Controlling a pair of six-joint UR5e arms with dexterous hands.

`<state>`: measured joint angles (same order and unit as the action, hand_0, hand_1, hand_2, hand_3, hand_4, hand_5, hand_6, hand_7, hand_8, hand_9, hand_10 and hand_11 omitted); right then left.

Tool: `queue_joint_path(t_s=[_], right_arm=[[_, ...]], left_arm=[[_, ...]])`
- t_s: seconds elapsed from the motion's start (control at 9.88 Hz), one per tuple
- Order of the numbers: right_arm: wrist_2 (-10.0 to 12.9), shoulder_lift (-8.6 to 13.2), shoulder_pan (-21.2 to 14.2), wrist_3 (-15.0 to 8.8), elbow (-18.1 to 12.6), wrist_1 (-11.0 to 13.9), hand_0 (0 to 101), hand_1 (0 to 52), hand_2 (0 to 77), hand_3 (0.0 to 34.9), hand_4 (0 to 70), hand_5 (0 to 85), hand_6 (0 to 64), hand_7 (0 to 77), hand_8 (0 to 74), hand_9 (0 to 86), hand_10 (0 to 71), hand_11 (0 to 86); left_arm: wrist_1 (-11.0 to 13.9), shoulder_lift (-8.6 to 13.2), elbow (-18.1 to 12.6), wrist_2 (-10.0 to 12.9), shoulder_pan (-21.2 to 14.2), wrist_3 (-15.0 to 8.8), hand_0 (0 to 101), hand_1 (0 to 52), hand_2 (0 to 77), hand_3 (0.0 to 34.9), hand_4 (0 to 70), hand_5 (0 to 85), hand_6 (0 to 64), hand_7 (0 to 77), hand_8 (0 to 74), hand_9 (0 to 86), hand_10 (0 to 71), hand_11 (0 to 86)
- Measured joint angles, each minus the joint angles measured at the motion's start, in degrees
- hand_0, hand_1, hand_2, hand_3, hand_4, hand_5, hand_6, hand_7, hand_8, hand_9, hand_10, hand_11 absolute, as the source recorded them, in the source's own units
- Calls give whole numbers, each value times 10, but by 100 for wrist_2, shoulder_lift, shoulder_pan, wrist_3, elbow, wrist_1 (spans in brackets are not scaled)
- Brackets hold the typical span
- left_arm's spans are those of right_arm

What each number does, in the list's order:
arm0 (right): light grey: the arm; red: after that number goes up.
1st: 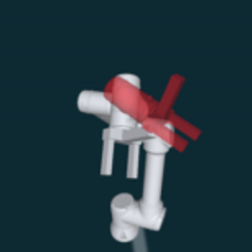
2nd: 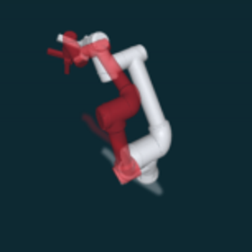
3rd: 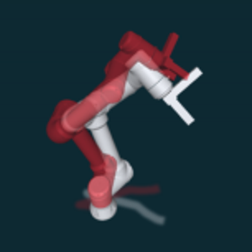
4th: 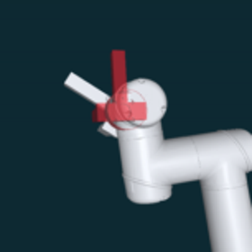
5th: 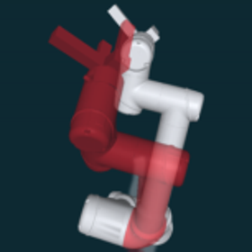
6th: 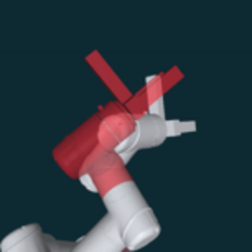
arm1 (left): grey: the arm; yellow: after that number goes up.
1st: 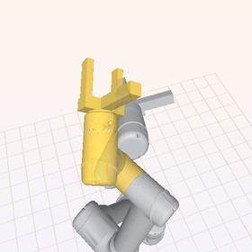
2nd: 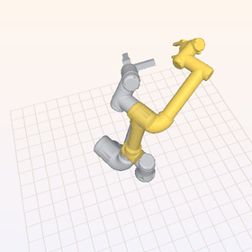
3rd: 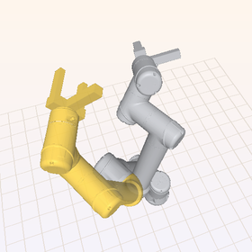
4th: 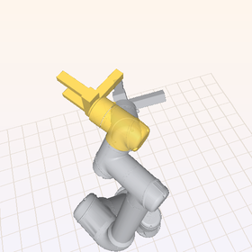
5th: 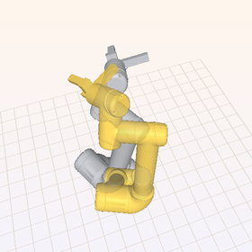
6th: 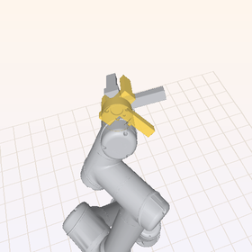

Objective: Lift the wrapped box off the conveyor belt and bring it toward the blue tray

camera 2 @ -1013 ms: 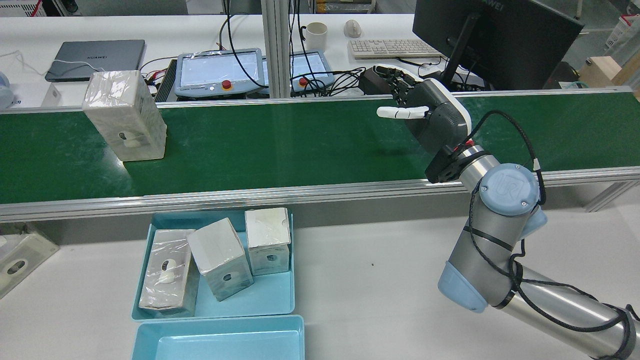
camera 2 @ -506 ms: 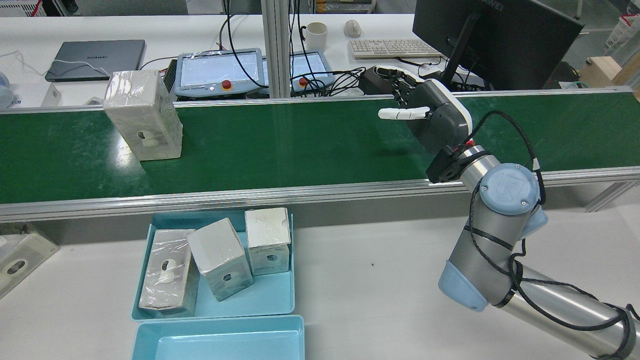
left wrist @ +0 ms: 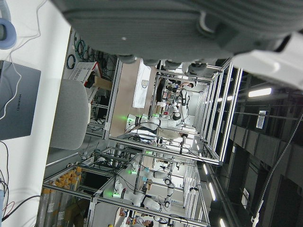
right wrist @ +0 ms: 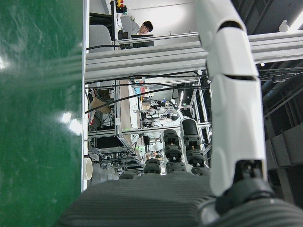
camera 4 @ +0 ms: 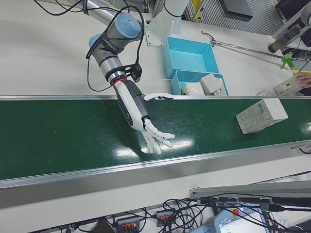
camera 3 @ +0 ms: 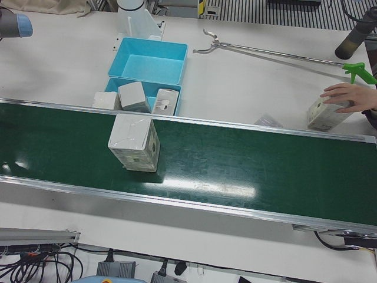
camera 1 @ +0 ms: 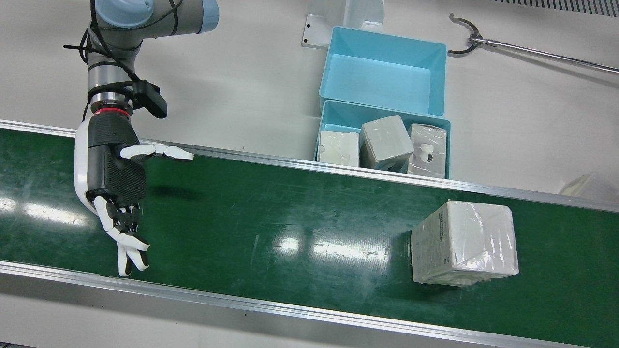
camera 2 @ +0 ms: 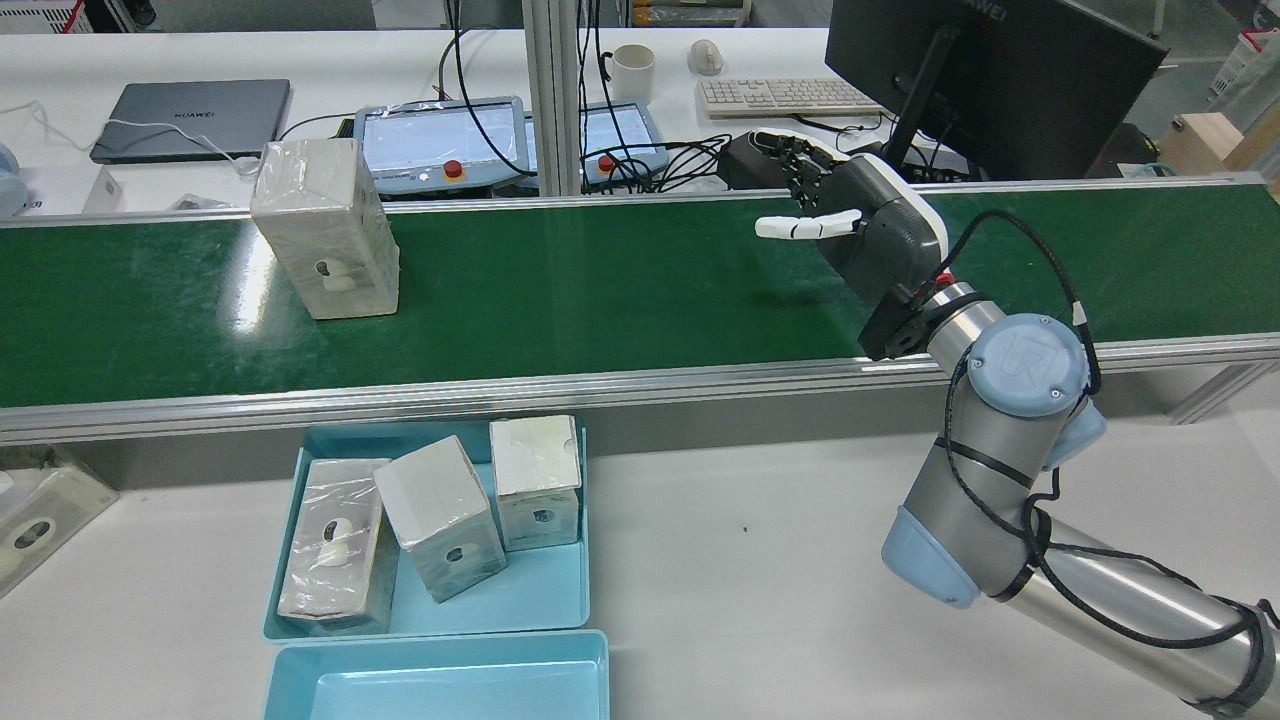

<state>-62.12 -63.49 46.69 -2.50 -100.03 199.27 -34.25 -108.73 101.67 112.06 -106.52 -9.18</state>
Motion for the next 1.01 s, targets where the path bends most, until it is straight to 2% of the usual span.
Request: queue_joint_path(t_s=[0.2, 0.3, 1.01], right_arm=[[-16, 18, 0, -82, 13, -1, 498, 191, 158, 0, 104, 229, 71, 55, 16, 49, 0, 5], [-18, 43, -4, -112, 40, -4, 483, 153, 125, 0, 104, 245, 71, 65, 27, 49, 0, 5], [-20, 143, -30, -164, 141, -25, 478, 136, 114, 0, 115, 235, 76, 65, 27, 49, 0, 11]], left_arm=[[0, 0, 0, 0, 0, 0, 0, 0, 11, 0, 0, 11, 5, 0, 5, 5, 5, 5], [0, 0, 0, 0, 0, 0, 0, 0, 11, 0, 0, 11, 5, 0, 5, 5, 5, 5], [0, 0, 0, 0, 0, 0, 0, 0, 11, 0, 0, 11, 5, 5, 5, 0, 5, 5]])
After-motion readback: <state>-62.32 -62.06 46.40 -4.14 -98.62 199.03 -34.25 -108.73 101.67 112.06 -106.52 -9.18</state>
